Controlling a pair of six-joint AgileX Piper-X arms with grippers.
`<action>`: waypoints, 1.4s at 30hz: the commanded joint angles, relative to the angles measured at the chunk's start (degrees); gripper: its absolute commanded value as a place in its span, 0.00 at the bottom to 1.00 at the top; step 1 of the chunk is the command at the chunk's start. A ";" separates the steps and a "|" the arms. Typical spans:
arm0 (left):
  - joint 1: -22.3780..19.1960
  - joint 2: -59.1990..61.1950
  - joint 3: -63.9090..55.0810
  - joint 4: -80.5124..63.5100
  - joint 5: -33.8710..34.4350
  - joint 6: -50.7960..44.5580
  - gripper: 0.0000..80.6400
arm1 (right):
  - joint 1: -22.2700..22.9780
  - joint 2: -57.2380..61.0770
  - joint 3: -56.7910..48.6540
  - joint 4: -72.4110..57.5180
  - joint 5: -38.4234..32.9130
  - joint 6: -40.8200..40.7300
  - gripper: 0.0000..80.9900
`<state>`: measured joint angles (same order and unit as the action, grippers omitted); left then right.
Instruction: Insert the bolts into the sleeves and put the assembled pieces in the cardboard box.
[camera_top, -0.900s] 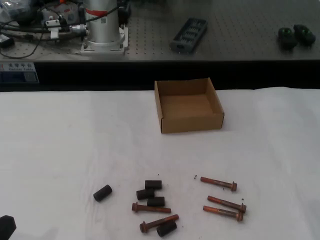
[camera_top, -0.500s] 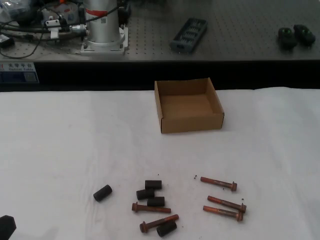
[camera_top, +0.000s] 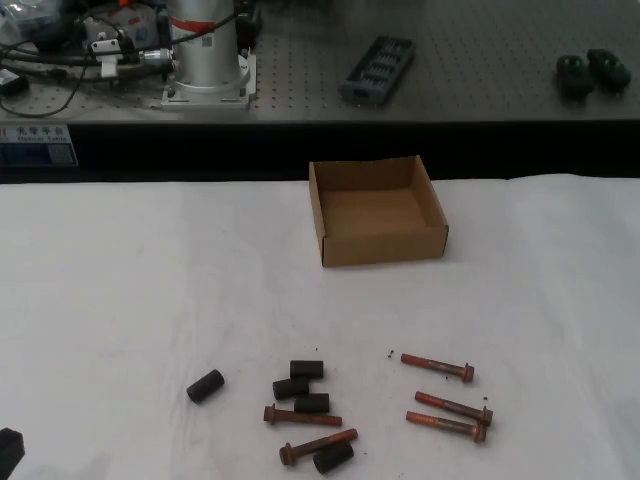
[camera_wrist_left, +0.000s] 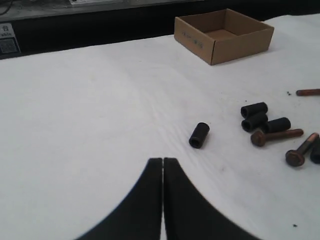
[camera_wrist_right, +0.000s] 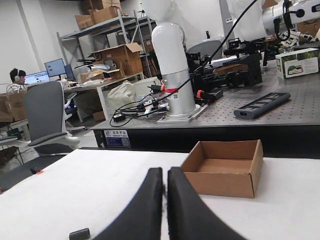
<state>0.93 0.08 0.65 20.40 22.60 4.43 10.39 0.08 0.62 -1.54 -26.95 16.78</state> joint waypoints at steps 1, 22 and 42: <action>0.08 -0.08 -0.65 -0.75 -1.33 5.98 0.01 | -0.37 -0.08 -0.62 -0.06 0.40 -1.17 0.05; 0.08 -0.08 -0.65 -28.48 10.01 -72.04 0.01 | -0.37 -0.08 -0.62 -37.01 7.65 51.76 0.05; 0.08 -0.08 -0.65 -28.51 4.67 -76.17 0.01 | -0.37 -0.08 -0.62 -39.89 1.87 52.76 0.05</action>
<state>0.93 0.08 0.78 -7.73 28.04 -73.46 10.39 -0.29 0.68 -44.28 -24.15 68.94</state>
